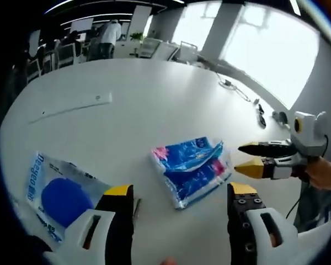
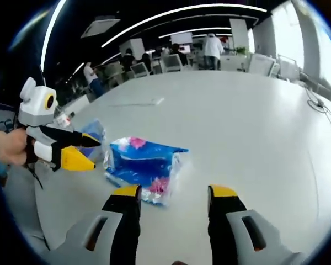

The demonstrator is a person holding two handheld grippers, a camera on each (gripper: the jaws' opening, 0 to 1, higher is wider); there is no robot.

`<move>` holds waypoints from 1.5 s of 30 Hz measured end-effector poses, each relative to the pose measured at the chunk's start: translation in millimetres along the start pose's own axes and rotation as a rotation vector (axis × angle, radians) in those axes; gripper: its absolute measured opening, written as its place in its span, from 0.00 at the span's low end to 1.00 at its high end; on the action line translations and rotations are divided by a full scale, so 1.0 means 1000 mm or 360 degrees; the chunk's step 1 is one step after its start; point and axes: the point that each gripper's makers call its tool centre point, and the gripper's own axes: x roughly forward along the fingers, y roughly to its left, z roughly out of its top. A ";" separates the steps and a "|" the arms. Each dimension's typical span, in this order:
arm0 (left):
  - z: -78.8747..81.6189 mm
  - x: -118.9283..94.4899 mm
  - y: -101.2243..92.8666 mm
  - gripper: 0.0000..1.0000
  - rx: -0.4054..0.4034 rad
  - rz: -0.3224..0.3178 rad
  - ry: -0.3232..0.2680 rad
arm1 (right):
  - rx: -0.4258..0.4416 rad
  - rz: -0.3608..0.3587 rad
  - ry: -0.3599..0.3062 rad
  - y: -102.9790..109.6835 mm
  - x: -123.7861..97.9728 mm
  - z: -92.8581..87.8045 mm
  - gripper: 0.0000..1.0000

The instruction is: Arrange the tabletop items into an orderly group along one side of the table until the central work area is clear of visible clutter.

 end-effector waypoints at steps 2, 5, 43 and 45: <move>-0.002 -0.005 -0.003 0.65 0.0020 -0.0011 0.0000 | 0.0001 -0.0002 -0.0011 0.003 -0.003 0.001 0.46; -0.003 -0.013 -0.004 0.66 0.0055 -0.0015 -0.0012 | -0.0006 -0.0012 -0.0029 0.008 -0.010 0.003 0.46; -0.036 -0.126 0.055 0.64 0.0101 0.0063 -0.0078 | 0.0016 -0.0119 -0.0095 0.071 -0.056 -0.014 0.43; -0.036 -0.130 0.060 0.64 0.0092 0.0066 -0.0083 | 0.0028 -0.0120 -0.0103 0.073 -0.055 -0.013 0.43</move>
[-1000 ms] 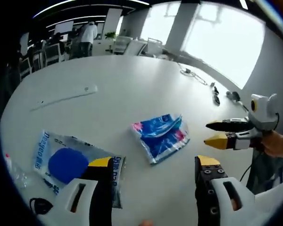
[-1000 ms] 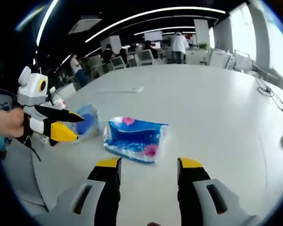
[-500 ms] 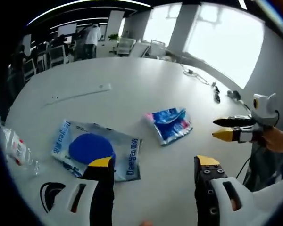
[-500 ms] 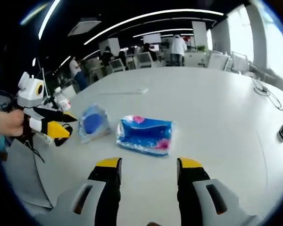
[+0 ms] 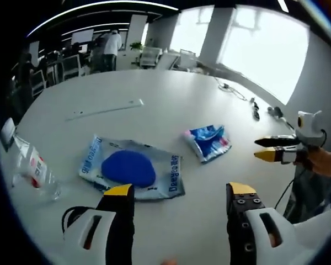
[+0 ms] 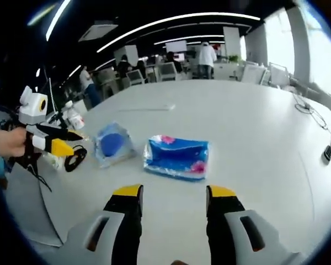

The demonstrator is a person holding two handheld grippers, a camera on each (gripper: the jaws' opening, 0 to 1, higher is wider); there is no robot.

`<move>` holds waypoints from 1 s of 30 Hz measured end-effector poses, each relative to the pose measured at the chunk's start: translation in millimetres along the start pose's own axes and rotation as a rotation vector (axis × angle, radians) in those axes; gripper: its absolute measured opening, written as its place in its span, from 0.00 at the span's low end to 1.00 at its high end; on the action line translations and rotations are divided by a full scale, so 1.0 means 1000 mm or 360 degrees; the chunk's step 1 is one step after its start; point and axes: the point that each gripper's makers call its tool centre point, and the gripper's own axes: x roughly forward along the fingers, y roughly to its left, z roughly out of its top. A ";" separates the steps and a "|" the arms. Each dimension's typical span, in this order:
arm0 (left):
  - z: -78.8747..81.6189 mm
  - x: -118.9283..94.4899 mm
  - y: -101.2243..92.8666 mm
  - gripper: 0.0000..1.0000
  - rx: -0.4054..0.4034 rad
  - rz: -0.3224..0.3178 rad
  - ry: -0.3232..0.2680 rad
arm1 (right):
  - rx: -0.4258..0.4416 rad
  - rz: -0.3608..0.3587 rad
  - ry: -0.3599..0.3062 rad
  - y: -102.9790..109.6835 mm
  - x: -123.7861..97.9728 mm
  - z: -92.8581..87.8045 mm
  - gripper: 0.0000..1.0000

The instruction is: Arrange the tabletop items into an orderly group along one side of the table until the central work area is clear of visible clutter.

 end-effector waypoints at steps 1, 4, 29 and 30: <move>0.000 -0.001 0.001 0.64 -0.0002 0.0002 -0.0002 | 0.0005 -0.0006 -0.0003 0.002 -0.001 0.001 0.43; -0.003 -0.004 0.007 0.63 -0.0002 0.0011 -0.0003 | 0.0015 -0.0009 -0.0006 0.005 0.001 0.000 0.43; 0.000 -0.019 0.081 0.63 0.0000 0.0137 0.0004 | 0.0021 0.0054 0.0038 0.045 0.019 -0.012 0.42; 0.001 -0.018 0.083 0.62 -0.0003 0.0143 0.0006 | 0.0025 0.0055 0.0038 0.046 0.019 -0.012 0.42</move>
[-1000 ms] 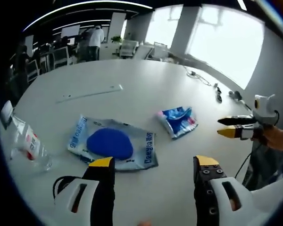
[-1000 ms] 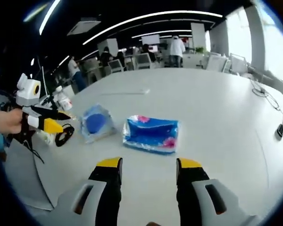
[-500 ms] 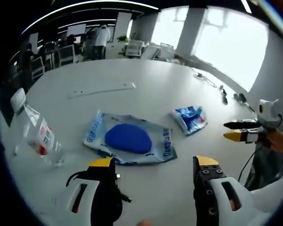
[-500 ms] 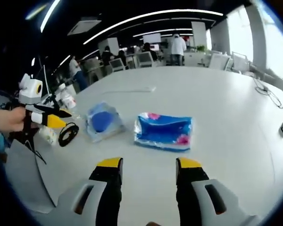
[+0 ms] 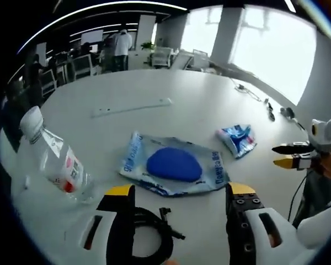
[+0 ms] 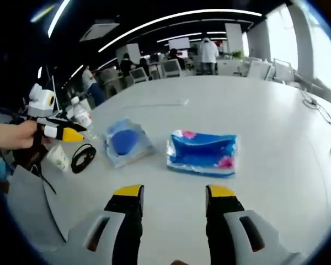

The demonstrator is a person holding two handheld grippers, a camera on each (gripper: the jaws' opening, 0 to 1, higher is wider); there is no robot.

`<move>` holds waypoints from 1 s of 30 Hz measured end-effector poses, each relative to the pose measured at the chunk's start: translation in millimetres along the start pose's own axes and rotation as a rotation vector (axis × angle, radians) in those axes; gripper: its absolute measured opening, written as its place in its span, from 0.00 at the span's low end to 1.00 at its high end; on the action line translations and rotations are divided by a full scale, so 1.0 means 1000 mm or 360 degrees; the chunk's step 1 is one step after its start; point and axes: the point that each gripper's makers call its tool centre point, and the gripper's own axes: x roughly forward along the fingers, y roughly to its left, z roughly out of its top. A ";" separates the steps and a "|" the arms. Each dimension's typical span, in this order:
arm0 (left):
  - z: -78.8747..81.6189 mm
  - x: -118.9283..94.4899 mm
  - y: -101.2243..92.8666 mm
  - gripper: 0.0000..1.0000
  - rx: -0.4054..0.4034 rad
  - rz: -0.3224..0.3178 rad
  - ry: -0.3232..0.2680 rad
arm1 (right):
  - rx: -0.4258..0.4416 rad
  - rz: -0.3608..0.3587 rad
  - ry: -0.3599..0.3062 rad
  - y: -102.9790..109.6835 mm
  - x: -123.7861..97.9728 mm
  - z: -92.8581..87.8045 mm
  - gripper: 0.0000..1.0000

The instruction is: Arrange the tabletop items into an orderly group along one side of the table until the central work area is clear of visible clutter.

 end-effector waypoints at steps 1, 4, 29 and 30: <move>0.000 0.001 0.003 0.62 -0.0005 0.0006 0.0005 | 0.0005 0.0004 0.0000 0.002 0.000 0.000 0.42; 0.003 0.006 0.008 0.62 0.0000 0.0016 0.0015 | -0.0002 0.0018 0.0007 0.008 0.002 -0.002 0.42; 0.011 0.032 0.034 0.63 0.0071 0.0093 0.0075 | -0.0001 0.0102 0.0080 0.031 0.014 -0.018 0.41; 0.012 0.033 0.035 0.64 0.0067 0.0089 0.0073 | -0.0019 0.0112 0.0081 0.033 0.015 -0.018 0.41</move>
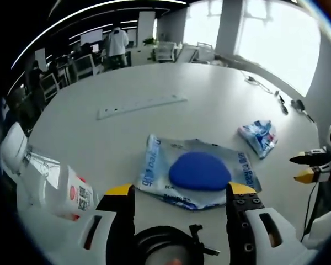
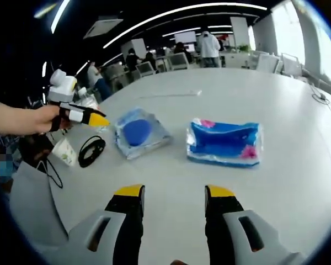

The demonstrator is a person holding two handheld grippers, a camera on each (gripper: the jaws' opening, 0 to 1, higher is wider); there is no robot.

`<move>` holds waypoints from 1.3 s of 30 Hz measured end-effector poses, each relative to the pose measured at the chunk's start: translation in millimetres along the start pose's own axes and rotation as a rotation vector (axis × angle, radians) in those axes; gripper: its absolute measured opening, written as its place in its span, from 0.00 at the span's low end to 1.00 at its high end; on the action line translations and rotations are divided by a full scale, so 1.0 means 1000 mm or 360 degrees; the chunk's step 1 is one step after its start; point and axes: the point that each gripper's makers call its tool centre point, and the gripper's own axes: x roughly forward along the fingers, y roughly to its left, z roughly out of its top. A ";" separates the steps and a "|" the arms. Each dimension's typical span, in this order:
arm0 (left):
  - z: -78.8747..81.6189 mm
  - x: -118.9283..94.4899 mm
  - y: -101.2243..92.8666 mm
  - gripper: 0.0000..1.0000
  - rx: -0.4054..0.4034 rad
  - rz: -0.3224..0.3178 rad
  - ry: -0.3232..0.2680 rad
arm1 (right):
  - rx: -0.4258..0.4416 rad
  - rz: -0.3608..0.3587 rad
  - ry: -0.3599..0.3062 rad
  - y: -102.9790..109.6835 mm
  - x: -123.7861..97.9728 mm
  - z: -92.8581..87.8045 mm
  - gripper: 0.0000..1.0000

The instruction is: Arrange the tabletop items into an orderly group along one side of the table until the central work area is clear of visible clutter.

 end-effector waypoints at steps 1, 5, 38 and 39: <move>0.001 0.001 0.001 0.64 -0.0004 -0.0001 0.0000 | -0.0019 0.0005 0.0002 0.002 0.001 0.000 0.41; 0.003 0.007 0.007 0.63 0.0012 0.0010 0.0027 | 0.0002 0.0024 -0.0013 0.007 0.005 0.004 0.41; -0.002 0.050 0.029 0.61 -0.0146 0.0014 0.0136 | 0.0126 0.0272 -0.0004 0.071 0.053 0.011 0.37; -0.003 0.051 0.029 0.61 -0.0148 0.0012 0.0140 | 0.0128 0.0275 -0.0004 0.072 0.054 0.011 0.37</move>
